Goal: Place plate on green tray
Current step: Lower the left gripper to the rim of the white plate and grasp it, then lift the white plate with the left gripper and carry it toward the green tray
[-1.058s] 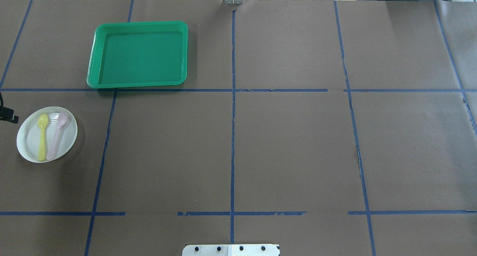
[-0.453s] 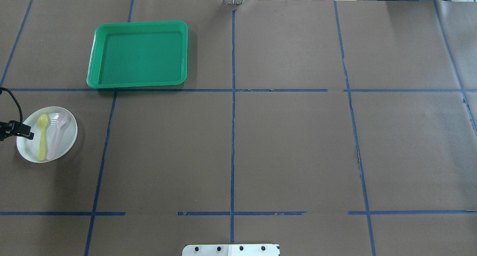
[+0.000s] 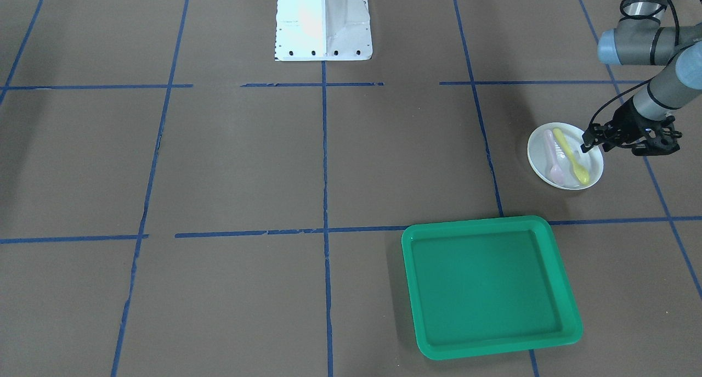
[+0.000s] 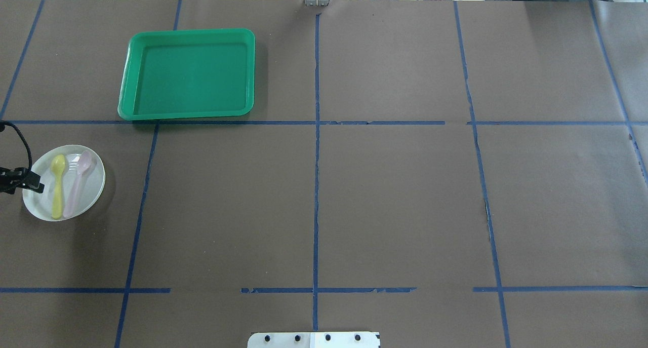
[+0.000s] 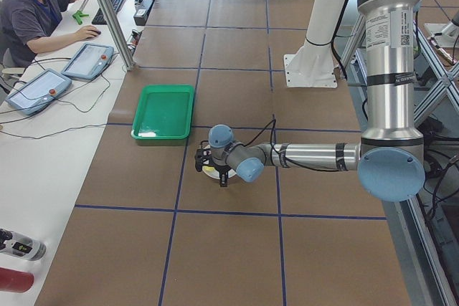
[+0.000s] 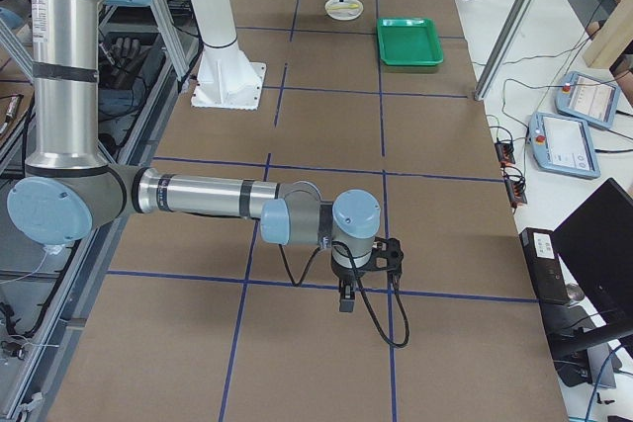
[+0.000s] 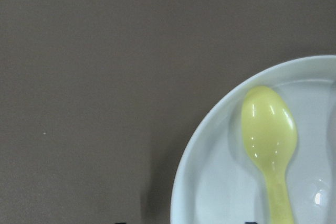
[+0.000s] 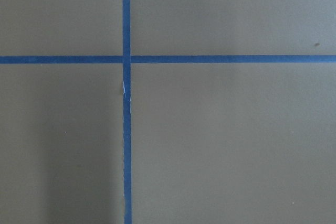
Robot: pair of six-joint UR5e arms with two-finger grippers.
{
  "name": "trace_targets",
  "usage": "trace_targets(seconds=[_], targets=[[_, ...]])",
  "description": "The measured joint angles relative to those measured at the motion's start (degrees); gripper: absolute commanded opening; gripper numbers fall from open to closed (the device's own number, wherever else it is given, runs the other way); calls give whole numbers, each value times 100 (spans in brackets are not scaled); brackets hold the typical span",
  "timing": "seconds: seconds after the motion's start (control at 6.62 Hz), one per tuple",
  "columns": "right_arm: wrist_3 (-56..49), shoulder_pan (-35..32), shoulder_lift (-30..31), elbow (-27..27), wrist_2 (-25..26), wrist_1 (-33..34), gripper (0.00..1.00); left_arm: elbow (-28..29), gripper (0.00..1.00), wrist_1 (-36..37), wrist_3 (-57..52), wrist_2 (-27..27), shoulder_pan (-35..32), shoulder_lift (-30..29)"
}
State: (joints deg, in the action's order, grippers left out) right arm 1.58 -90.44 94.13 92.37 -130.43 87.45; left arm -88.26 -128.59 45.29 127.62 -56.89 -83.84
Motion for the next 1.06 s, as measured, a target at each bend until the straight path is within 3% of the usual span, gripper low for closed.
trace_targets(seconds=[0.3, 1.06], targets=[[0, 0, 0, 0, 0, 0, 100, 42, 0, 0, -13, 0, 1, -22], [0, 0, 0, 0, 0, 0, 100, 26, 0, 0, -788, 293, -373, 52]])
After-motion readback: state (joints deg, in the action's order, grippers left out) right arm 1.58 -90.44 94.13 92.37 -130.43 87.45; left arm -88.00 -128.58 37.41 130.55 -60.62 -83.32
